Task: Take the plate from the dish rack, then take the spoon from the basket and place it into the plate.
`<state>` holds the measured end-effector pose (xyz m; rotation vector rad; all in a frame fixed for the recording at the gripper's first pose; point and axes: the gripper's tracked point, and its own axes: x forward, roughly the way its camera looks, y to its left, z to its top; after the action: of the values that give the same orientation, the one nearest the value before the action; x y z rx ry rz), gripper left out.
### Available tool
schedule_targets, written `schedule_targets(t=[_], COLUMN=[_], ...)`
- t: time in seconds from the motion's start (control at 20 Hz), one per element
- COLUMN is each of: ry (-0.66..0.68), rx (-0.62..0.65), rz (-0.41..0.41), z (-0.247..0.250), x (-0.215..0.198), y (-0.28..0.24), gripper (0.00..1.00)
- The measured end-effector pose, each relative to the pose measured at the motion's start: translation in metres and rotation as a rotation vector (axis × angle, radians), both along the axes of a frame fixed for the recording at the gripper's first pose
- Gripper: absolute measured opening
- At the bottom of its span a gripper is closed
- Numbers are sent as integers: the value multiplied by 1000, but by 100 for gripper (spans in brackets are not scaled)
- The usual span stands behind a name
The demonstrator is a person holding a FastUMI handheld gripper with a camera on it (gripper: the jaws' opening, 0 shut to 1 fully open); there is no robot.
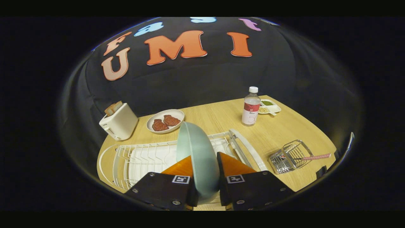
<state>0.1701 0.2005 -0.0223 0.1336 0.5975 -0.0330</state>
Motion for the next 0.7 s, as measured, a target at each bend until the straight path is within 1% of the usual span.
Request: schedule_targets(t=[0.2,0.3,0.5,0.7], ry=[-57,-81,-122,-158], rx=[-108,-142,-135,-100], rz=[-8,-19,-36,-31], z=[21,30,47,58], x=[1,2,-1,-22], y=[-3,-5,-16,-33], gripper=[27,27,27,27])
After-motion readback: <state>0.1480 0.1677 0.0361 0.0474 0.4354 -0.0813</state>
